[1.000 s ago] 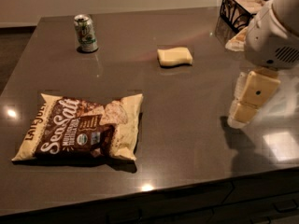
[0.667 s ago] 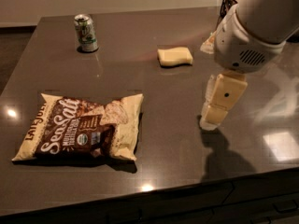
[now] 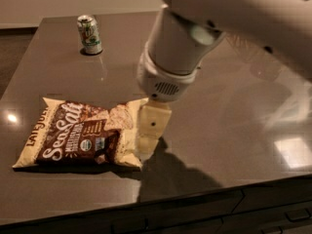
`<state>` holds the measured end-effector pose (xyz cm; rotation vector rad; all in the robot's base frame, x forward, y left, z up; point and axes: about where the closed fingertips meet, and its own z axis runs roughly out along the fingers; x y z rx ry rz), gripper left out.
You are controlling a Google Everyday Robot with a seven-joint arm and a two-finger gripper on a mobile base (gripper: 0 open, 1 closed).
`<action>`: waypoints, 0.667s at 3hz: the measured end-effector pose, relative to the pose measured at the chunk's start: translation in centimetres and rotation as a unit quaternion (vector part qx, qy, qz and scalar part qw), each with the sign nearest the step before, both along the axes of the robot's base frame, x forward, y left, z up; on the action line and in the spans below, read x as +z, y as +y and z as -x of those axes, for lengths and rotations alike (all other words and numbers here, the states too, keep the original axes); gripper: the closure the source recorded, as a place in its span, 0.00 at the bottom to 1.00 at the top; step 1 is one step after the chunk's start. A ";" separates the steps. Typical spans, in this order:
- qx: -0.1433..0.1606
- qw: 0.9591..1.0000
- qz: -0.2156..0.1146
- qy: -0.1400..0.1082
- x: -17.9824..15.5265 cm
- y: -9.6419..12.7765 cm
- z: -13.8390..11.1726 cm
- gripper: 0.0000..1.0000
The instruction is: Move brown chip bag near 7up can
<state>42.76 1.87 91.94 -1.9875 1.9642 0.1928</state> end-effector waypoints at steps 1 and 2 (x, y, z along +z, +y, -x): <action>0.022 1.000 0.001 0.014 -1.8 3.2 0.9 0.00; 0.039 0.999 0.006 0.022 -3.3 5.8 1.8 0.00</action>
Offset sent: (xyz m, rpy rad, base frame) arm -0.0302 0.0959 -0.0605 -0.0277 0.0746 0.1248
